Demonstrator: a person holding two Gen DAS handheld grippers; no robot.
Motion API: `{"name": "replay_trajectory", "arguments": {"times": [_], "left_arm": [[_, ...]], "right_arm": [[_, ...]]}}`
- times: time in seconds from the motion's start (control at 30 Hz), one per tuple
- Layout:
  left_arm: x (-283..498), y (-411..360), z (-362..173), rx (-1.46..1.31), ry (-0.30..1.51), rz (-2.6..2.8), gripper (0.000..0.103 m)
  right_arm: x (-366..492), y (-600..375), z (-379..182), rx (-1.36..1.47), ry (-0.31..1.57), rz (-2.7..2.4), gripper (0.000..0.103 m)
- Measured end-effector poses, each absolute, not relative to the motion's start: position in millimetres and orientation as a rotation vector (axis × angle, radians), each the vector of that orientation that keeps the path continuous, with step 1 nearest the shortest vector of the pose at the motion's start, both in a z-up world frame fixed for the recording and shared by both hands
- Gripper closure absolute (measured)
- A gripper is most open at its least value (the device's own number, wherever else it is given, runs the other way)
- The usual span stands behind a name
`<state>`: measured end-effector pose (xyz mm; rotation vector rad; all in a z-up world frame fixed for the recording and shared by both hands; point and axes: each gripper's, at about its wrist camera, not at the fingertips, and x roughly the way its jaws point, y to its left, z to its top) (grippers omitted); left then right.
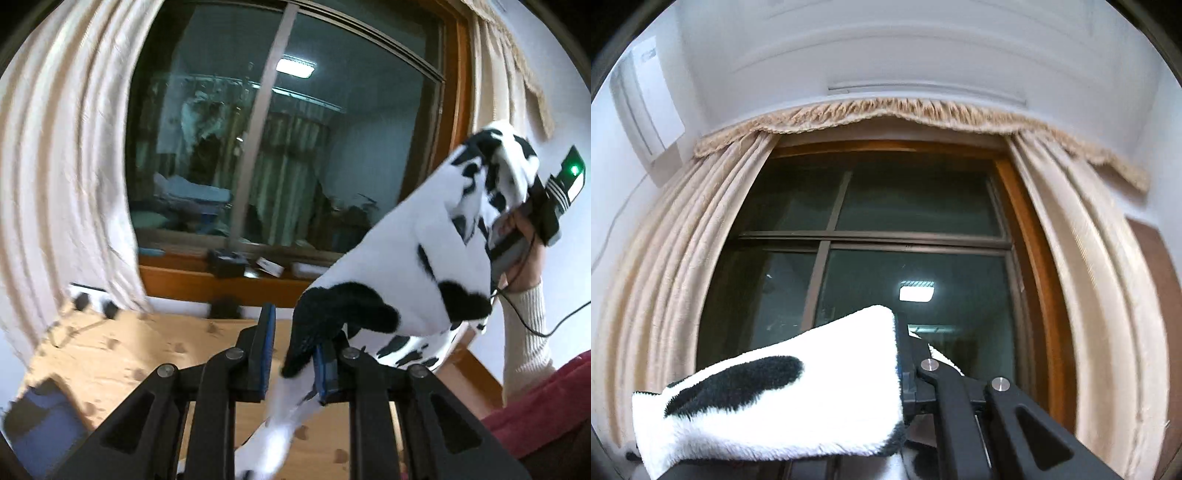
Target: Fold clothes
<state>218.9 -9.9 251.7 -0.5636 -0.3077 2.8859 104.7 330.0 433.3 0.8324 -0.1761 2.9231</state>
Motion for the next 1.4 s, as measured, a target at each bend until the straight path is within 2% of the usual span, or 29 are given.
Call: {"name": "replay_trajectory", "arguments": {"times": [0.13, 0.33, 0.57, 0.67, 0.9, 1.17, 1.33, 1.37, 1.4], "left_arm": [[230.4, 10.0, 255.7, -0.501, -0.204, 2.828, 0.082], [234.8, 28.0, 268.3, -0.452, -0.079, 2.776, 0.082], [223.5, 31.4, 250.5, -0.524, -0.206, 2.652, 0.082], [230.6, 47.9, 254.3, -0.501, -0.151, 2.555, 0.082], [283.1, 105.6, 294.1, -0.288, 0.131, 2.333, 0.082], [313.7, 127.7, 361.1, -0.089, 0.048, 2.112, 0.082], [314.2, 126.3, 347.1, -0.121, 0.124, 2.252, 0.082], [312.2, 127.6, 339.5, -0.139, 0.152, 2.284, 0.079], [307.1, 130.1, 327.0, -0.171, 0.164, 2.31, 0.066]], "right_arm": [[107.1, 347.2, 424.1, 0.806, -0.149, 2.87, 0.098], [131.6, 385.5, 415.8, 0.766, 0.015, 2.826, 0.098], [172.0, 374.9, 419.6, 0.873, -0.118, 2.745, 0.098], [177.6, 377.8, 419.3, 0.87, -0.163, 2.687, 0.098], [178.0, 437.3, 417.1, 0.748, 0.0, 2.568, 0.098], [175.9, 464.0, 439.5, 0.776, 0.064, 2.493, 0.098], [153.3, 436.9, 456.6, 0.782, -0.027, 2.539, 0.098], [148.5, 426.3, 459.4, 0.781, -0.061, 2.544, 0.098], [144.7, 417.2, 462.2, 0.779, -0.092, 2.544, 0.098]]}}
